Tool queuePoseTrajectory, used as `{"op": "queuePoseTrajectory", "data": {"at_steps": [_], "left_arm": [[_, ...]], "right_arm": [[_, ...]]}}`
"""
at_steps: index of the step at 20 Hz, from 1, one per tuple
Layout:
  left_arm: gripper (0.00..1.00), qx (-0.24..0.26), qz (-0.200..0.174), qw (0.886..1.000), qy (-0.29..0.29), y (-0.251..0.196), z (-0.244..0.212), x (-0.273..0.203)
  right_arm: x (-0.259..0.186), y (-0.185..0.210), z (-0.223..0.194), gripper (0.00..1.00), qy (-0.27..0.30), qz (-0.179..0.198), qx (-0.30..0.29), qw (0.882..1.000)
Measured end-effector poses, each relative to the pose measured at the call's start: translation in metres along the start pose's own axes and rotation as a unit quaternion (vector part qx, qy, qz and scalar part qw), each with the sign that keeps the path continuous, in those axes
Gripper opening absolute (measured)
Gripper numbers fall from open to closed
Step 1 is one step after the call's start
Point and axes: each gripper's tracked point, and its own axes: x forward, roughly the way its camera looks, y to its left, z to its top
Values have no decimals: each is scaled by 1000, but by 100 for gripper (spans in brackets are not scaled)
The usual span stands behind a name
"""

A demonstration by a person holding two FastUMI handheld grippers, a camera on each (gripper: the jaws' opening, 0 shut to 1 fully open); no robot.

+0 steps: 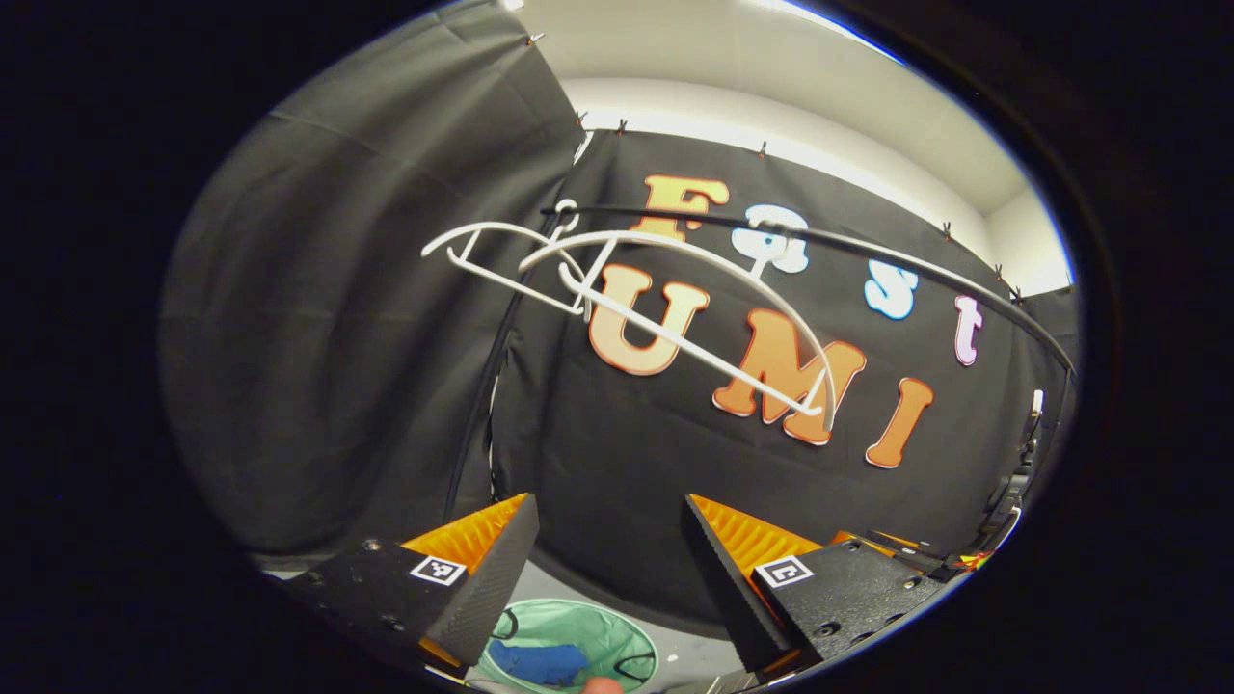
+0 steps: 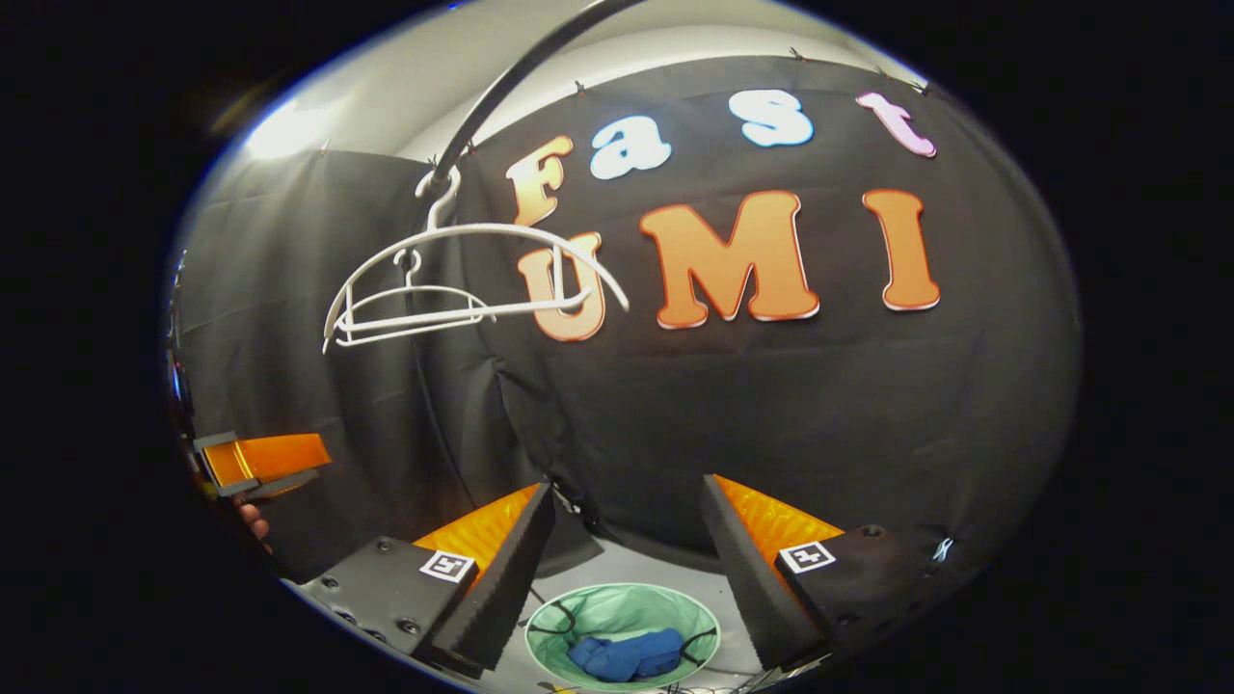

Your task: Grasp the clothes on the hanger with both hands and then place them into the laundry hamper below.

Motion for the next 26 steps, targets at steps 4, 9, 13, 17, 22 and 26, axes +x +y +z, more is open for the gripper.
{"op": "queuePoseTrajectory", "data": {"at_steps": [4, 9, 13, 17, 22, 26], "left_arm": [[89, 3, 8, 999, -40, 9, 36, -15], [89, 22, 20, 997, -78, 14, 62, -18], [89, 36, 42, 994, -91, 26, 67, -28], [89, 40, 58, 993, -96, 36, 71, -34], [89, 43, 66, 992, -96, 40, 72, -35], [89, 53, 66, 992, -98, 37, 73, -33]], "right_arm": [[-22, -4, 38, 99, -51, 1, 11, 999], [-36, -20, 73, 99, -100, -20, -10, 995], [-41, -21, 84, 99, -118, -22, -16, 993], [-42, -15, 87, 99, -122, -17, -14, 992], [-43, -8, 88, 99, -127, -9, -15, 992], [-42, -8, 88, 100, -127, -12, -16, 992]]}}
